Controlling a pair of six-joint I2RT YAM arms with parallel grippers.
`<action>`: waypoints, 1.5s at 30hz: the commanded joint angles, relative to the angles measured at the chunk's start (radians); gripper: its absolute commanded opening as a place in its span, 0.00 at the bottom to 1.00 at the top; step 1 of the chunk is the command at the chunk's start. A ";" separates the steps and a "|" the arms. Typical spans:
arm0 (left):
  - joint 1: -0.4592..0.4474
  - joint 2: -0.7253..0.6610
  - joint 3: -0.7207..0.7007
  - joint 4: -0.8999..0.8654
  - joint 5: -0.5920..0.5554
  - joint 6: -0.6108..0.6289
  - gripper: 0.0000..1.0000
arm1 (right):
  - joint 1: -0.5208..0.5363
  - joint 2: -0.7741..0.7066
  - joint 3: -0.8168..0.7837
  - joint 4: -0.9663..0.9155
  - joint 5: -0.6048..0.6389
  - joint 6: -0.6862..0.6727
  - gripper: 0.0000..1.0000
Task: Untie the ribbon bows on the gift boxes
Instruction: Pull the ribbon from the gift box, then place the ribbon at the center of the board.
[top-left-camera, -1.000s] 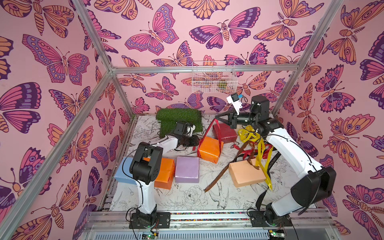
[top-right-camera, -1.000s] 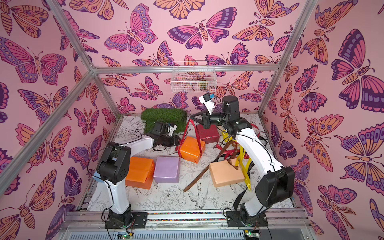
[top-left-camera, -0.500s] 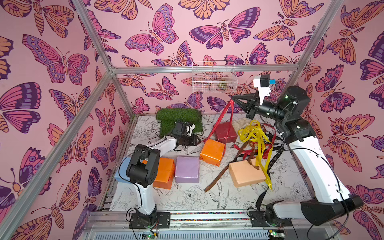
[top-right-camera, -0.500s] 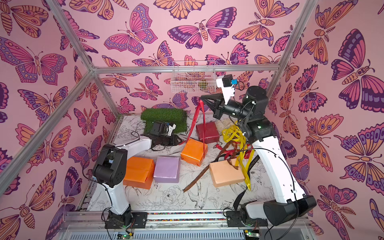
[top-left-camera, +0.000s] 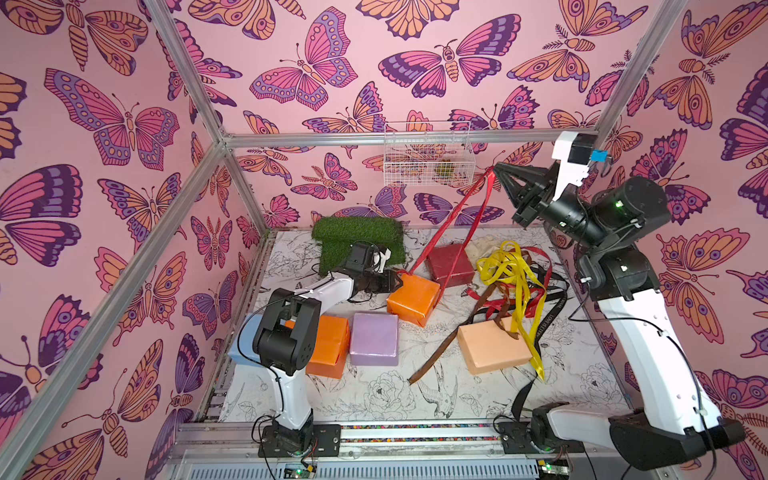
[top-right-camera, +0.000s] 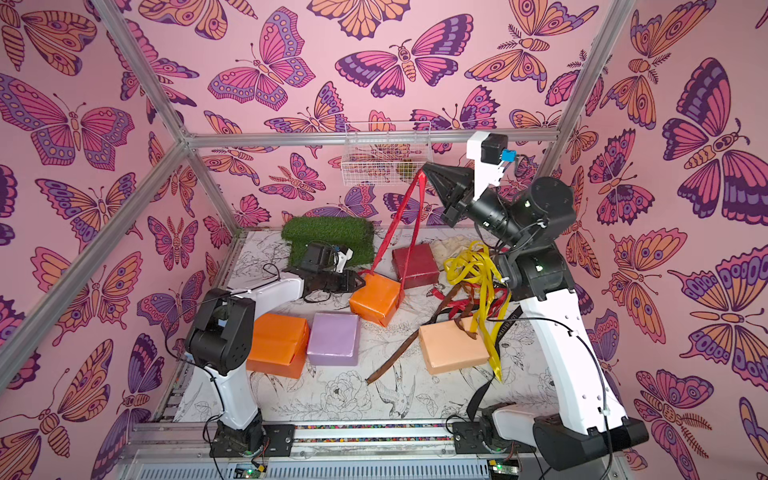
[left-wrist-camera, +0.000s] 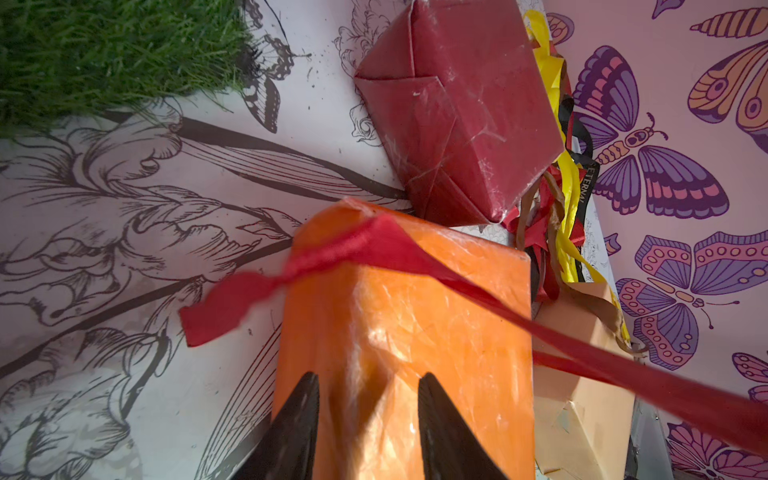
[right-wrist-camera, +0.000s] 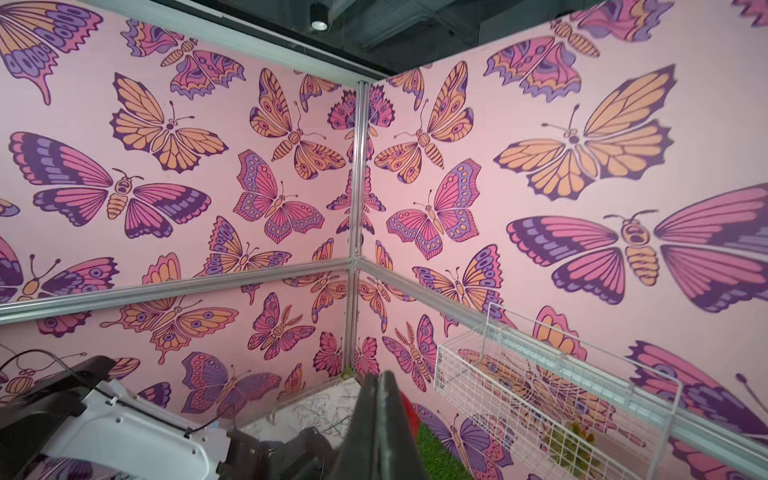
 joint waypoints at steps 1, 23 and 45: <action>-0.010 -0.026 -0.012 0.007 0.019 0.021 0.42 | -0.005 -0.052 0.019 0.158 0.062 0.037 0.00; -0.044 0.034 -0.003 0.008 0.004 0.035 0.42 | -0.005 -0.048 0.380 0.064 0.313 -0.338 0.00; -0.044 -0.038 -0.033 -0.004 -0.008 0.045 0.42 | -0.485 0.312 0.333 -0.039 0.386 -0.111 0.00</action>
